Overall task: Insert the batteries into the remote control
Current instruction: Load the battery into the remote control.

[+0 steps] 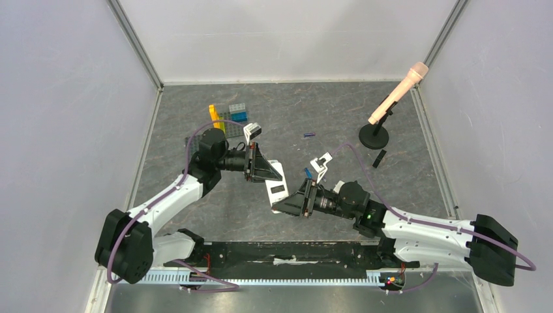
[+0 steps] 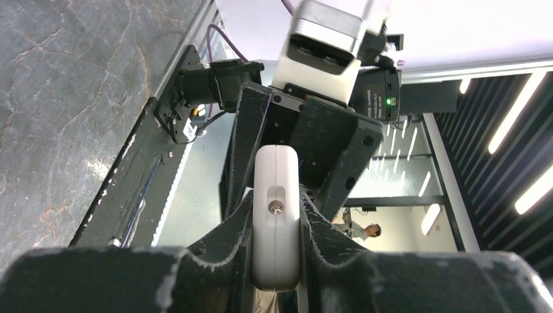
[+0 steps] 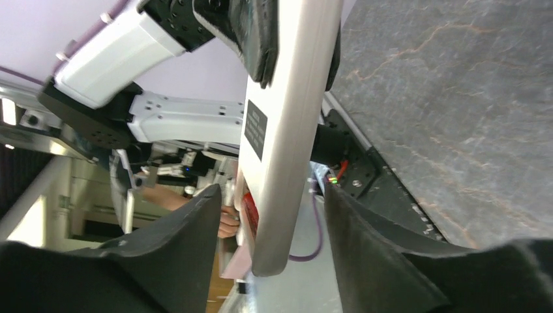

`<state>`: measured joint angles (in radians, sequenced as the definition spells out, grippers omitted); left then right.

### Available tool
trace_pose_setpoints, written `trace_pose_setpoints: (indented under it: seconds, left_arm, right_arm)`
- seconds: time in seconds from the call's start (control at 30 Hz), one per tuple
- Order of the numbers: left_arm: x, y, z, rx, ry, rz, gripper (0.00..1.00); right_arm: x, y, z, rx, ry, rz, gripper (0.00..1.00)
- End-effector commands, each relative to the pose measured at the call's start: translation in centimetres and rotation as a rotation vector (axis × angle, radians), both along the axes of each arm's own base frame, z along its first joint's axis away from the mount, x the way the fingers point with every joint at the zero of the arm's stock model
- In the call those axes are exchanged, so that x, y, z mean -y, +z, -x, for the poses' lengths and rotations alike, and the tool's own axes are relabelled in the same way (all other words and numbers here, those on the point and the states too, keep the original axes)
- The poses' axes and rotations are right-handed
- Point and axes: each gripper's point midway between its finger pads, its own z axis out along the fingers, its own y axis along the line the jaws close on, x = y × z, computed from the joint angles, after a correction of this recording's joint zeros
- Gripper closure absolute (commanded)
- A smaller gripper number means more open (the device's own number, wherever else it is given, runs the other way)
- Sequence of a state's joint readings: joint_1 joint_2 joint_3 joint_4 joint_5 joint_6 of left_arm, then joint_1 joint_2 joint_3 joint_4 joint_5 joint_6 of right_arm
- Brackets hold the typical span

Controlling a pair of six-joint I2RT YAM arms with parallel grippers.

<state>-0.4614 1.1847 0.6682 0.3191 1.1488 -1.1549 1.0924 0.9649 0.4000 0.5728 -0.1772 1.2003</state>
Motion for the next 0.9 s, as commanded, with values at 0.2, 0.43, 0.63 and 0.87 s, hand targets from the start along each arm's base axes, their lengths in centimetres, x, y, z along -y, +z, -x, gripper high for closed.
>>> trace_pose_setpoints:
  seconds: [0.2, 0.43, 0.63, 0.87]
  left_arm:
    - [-0.8, 1.7, -1.0, 0.189, 0.155, -0.023, 0.98]
    - [-2.2, 3.2, -0.5, 0.319, 0.291, 0.009, 0.98]
    - [-3.7, 4.2, -0.5, 0.389, 0.433, 0.057, 0.98]
    - [-5.9, 3.4, -2.1, 0.346, 0.670, 0.069, 0.98]
  right_arm:
    - [1.3, 1.6, -1.7, 0.159, -0.105, 0.029, 0.19]
    - [1.9, 4.5, -2.2, 0.216, -0.153, -0.051, 0.17]
    - [1.4, 6.9, -2.4, 0.203, -0.157, -0.112, 0.20]
    - [1.0, 6.9, -3.2, 0.220, -0.180, -0.035, 0.26]
